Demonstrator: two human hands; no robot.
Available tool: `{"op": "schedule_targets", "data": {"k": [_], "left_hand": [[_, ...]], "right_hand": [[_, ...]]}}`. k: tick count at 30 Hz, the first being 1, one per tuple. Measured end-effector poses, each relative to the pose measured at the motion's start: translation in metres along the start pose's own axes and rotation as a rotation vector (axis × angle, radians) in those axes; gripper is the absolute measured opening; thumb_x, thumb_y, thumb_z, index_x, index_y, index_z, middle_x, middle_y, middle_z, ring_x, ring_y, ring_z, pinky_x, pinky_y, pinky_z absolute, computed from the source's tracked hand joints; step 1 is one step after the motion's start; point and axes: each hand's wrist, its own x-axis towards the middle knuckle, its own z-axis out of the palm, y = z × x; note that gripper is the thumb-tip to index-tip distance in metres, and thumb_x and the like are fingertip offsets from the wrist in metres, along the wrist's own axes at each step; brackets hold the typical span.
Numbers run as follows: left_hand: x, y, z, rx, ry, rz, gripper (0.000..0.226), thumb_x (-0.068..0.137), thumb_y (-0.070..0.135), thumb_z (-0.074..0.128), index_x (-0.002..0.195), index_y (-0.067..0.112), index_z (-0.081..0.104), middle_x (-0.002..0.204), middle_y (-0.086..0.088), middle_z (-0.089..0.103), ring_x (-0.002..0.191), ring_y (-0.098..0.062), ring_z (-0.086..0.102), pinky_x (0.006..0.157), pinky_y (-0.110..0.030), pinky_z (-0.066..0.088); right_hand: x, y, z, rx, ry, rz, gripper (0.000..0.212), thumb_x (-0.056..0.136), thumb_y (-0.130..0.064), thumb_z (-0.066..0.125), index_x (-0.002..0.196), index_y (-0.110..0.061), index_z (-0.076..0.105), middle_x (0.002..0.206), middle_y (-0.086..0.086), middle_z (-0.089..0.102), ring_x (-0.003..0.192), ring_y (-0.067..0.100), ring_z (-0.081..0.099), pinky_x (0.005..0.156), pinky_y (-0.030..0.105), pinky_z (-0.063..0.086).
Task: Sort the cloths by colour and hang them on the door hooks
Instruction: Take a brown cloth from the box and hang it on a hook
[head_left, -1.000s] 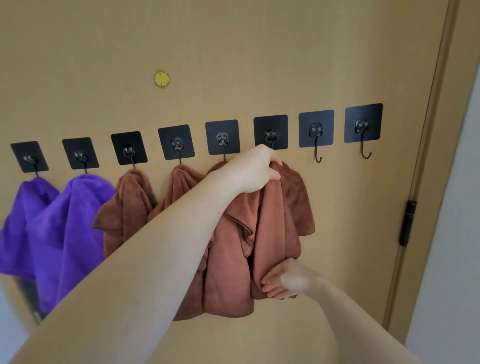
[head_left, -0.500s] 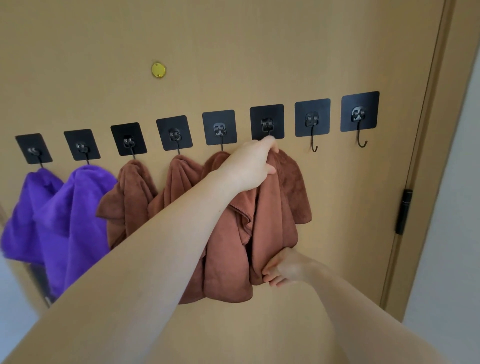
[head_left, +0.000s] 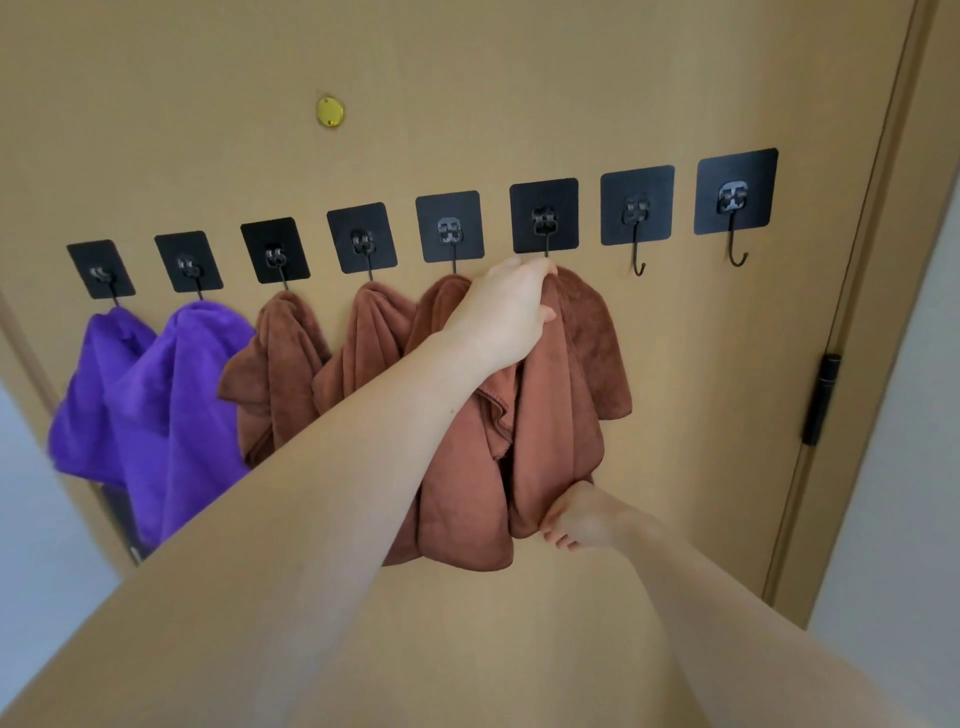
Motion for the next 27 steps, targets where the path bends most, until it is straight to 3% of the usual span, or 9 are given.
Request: {"op": "schedule_targets", "data": {"k": [3,6,8,10,12,14,18,22,27], "left_hand": [[-0.002,0.001,0.001,0.009,-0.004,-0.012,0.048,0.099,0.016,0.063,0.146,0.014,0.051,0.138,-0.011,0.056,0.126,-0.030,0.053,0.106,-0.036,0.039],[-0.006,0.002,0.002,0.025,-0.016,-0.017,0.057,0.099,0.017,0.062,0.153,0.016,0.043,0.139,-0.012,0.054,0.127,-0.031,0.052,0.106,-0.037,0.039],[-0.011,0.003,0.004,0.012,-0.006,-0.012,0.060,0.099,0.018,0.063,0.154,0.019,0.038,0.138,-0.011,0.054,0.125,-0.032,0.053,0.103,-0.037,0.040],[-0.016,0.006,0.004,0.003,0.010,-0.015,0.061,0.099,0.019,0.063,0.154,0.021,0.035,0.138,-0.011,0.053,0.124,-0.034,0.054,0.101,-0.038,0.041],[-0.022,0.009,0.004,-0.012,0.017,-0.028,0.062,0.098,0.021,0.064,0.153,0.023,0.035,0.139,-0.010,0.051,0.122,-0.035,0.056,0.101,-0.040,0.044],[-0.030,0.010,0.002,-0.037,0.019,-0.034,0.061,0.098,0.022,0.065,0.152,0.024,0.037,0.137,-0.010,0.051,0.118,-0.033,0.060,0.102,-0.044,0.048],[-0.043,0.010,-0.007,-0.075,0.026,-0.054,0.054,0.097,0.023,0.066,0.147,0.022,0.044,0.130,-0.008,0.055,0.107,-0.026,0.064,0.102,-0.043,0.049],[-0.061,0.003,-0.021,-0.139,0.001,-0.109,0.040,0.097,0.025,0.067,0.136,0.022,0.058,0.114,0.001,0.064,0.100,-0.014,0.063,0.100,-0.033,0.049],[-0.099,-0.022,-0.044,-0.218,-0.031,-0.204,0.019,0.097,0.025,0.067,0.115,0.024,0.072,0.103,0.005,0.073,0.092,-0.009,0.066,0.093,-0.027,0.051]], "right_hand": [[-0.001,-0.003,0.001,-0.068,0.000,-0.006,0.020,0.100,-0.005,0.056,0.113,0.005,0.067,0.096,0.015,0.063,0.070,0.018,0.058,0.065,0.023,0.049],[-0.004,-0.006,0.005,-0.116,-0.013,-0.006,0.013,0.099,-0.015,0.059,0.089,-0.008,0.063,0.101,0.010,0.066,0.088,0.022,0.063,0.068,0.023,0.052],[-0.007,-0.010,0.007,-0.148,-0.038,-0.022,0.015,0.096,-0.023,0.064,0.086,-0.012,0.062,0.096,0.007,0.066,0.087,0.021,0.063,0.074,0.025,0.054],[-0.015,-0.015,0.007,-0.177,-0.100,-0.046,0.024,0.095,-0.032,0.066,0.100,-0.009,0.066,0.101,0.008,0.071,0.086,0.020,0.067,0.083,0.028,0.058],[-0.025,-0.021,0.007,-0.207,-0.180,-0.046,0.041,0.099,-0.034,0.063,0.124,-0.001,0.062,0.120,0.015,0.070,0.097,0.024,0.070,0.094,0.034,0.059],[-0.032,-0.028,0.007,-0.229,-0.251,-0.038,0.048,0.101,-0.033,0.061,0.133,0.003,0.056,0.129,0.020,0.067,0.107,0.029,0.070,0.101,0.040,0.056],[-0.045,-0.047,0.014,-0.239,-0.306,-0.096,0.056,0.093,-0.045,0.066,0.132,-0.005,0.061,0.125,0.011,0.072,0.111,0.028,0.071,0.107,0.047,0.051],[-0.068,-0.069,0.018,-0.060,-0.306,-0.258,0.043,0.101,-0.032,0.062,0.137,-0.008,0.057,0.124,0.009,0.072,0.108,0.023,0.073,0.100,0.039,0.057],[-0.082,-0.106,0.046,0.053,-0.228,-0.399,0.031,0.099,-0.029,0.064,0.126,-0.012,0.066,0.110,0.003,0.078,0.100,0.017,0.075,0.097,0.037,0.058]]}}
